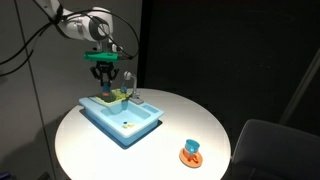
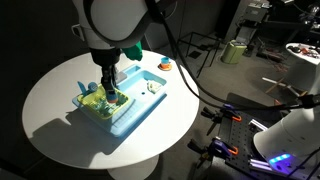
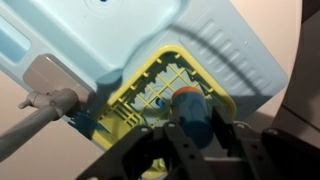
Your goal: Move the stacked cups from the table to the plate rack on the toy sink
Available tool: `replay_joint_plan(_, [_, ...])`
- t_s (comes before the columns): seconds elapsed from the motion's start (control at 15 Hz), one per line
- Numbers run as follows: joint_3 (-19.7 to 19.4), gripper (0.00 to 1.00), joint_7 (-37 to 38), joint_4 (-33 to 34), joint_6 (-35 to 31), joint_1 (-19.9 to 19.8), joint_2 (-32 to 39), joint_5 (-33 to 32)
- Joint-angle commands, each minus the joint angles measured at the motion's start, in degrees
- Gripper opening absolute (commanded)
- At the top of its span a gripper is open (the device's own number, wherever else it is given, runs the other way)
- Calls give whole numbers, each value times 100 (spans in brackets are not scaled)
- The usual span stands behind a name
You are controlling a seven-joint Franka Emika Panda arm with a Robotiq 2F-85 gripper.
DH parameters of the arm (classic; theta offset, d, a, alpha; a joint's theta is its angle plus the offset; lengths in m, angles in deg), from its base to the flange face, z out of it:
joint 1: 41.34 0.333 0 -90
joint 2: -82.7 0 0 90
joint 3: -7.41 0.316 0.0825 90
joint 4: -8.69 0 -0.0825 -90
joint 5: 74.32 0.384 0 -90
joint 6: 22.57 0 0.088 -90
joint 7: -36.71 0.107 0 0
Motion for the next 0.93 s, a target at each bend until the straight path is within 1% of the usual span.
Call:
replay_joint_plan(0.0, [122,13,51,134,61,-38,110,-39])
replay_joint_plan(0.87, [99,13,-53,421,-62,-91,438,-149])
